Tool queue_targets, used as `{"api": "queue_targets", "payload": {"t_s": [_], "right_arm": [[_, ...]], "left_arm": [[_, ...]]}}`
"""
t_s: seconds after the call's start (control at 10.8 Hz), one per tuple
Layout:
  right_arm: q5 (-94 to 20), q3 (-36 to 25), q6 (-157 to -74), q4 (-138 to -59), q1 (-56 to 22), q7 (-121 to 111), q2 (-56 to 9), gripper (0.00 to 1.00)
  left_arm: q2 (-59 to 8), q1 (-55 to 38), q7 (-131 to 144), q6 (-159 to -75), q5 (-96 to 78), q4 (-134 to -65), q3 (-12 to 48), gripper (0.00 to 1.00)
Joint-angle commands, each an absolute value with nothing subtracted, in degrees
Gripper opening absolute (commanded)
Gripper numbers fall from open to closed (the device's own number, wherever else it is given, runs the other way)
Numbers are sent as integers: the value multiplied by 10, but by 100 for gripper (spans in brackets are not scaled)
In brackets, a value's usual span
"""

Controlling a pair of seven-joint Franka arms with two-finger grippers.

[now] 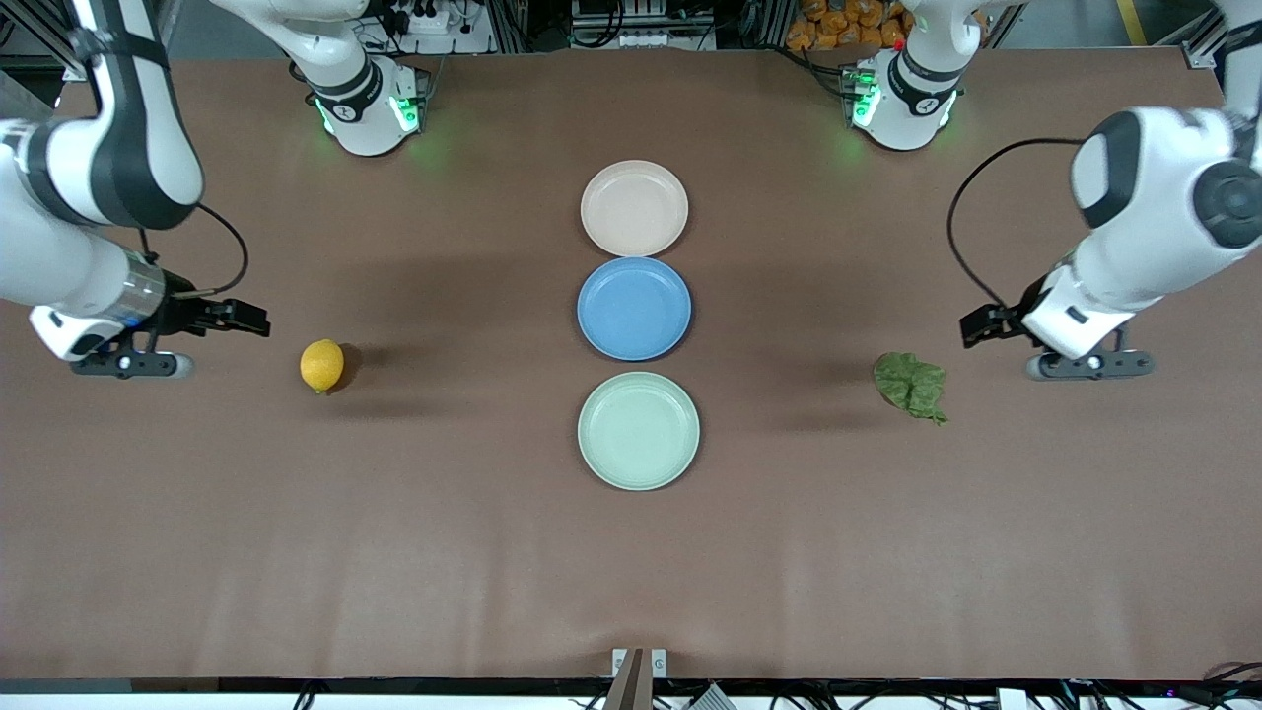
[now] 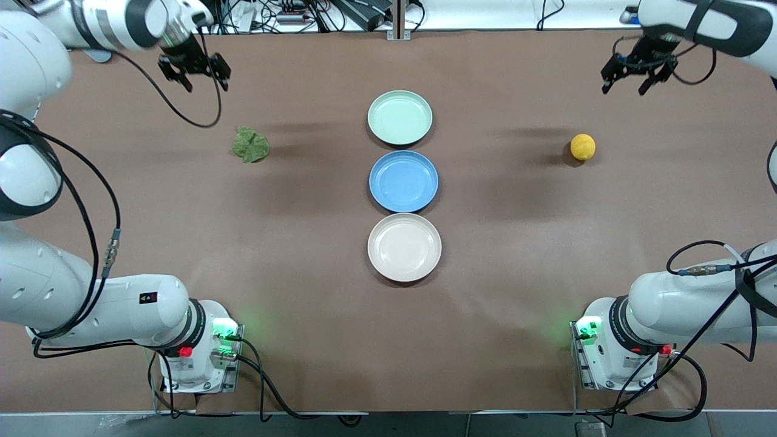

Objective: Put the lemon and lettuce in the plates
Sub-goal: 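Reach the right gripper to the lemon while the left gripper reaches the lettuce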

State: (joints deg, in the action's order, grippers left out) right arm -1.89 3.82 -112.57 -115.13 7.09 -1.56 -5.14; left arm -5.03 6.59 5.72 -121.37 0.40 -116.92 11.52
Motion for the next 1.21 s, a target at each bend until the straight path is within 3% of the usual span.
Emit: {"api": "queue_targets", "payload": {"t_s": [0.0,0.46,0.84,0.93,1.11], "right_arm": [[-28,43,-1164,-1198,91,-13,-65,100],[-28,43,-1181,-1198,90,-12,-124,100],[-28,43,-1190,-1198,89,-12,-154,100],[-28,43,-1196,-1198,89,-12,-167,100],[-29,43,-1208,-1197,89,-12,-183,100]], "left_arm": [[-66,69,47,-1299,10,-1244,116,100],[-207,73,46,-1431,24,-1245,113,100],[-265,74,45,-1483,30,-1231,111,100],[-272,74,45,-1484,30,-1228,111,87],[-285,73,45,-1493,30,-1223,111,37]]}}
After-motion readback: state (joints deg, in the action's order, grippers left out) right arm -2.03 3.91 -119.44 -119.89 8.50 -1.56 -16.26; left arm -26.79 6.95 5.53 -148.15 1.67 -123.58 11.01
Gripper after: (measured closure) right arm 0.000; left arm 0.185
